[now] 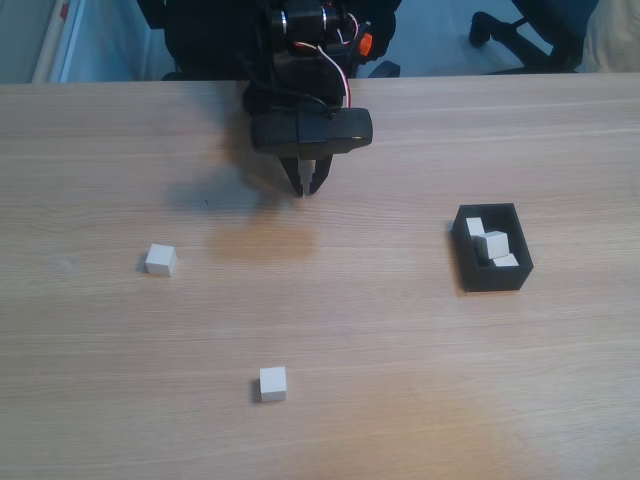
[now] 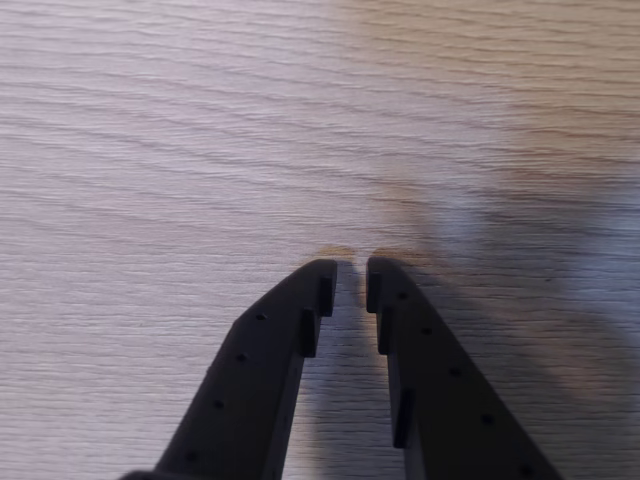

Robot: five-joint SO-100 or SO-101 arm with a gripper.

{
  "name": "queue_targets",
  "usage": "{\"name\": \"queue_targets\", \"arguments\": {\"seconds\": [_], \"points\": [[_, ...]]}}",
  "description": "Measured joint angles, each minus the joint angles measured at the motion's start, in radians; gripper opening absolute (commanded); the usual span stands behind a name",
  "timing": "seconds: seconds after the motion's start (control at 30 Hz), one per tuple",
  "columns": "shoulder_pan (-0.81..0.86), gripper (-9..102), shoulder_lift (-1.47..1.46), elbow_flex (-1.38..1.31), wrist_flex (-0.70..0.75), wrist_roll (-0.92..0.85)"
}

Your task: Pick blocks and place them in the box.

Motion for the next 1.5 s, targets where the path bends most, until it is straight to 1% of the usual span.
{"name": "queue_targets", "arguments": {"seconds": [0.33, 0.6, 0.87, 1.03, 1.1, 1.2, 1.33, 1.5], "points": [[0.009, 0, 0.000, 0.000, 0.002, -0.051], [0.063, 0, 0.000, 0.000, 0.005, -0.057], [0.146, 0, -0.040, -0.014, 0.012, -0.104], [0.091, 0, -0.120, -0.140, 0.034, -0.051], [0.077, 2, -0.173, -0.210, 0.052, -0.035], [0.083, 5, -0.264, -0.325, 0.123, -0.028], [0.144, 7, -0.344, -0.448, 0.181, -0.044], [0.236, 11, -0.451, -0.545, 0.167, -0.135]]}}
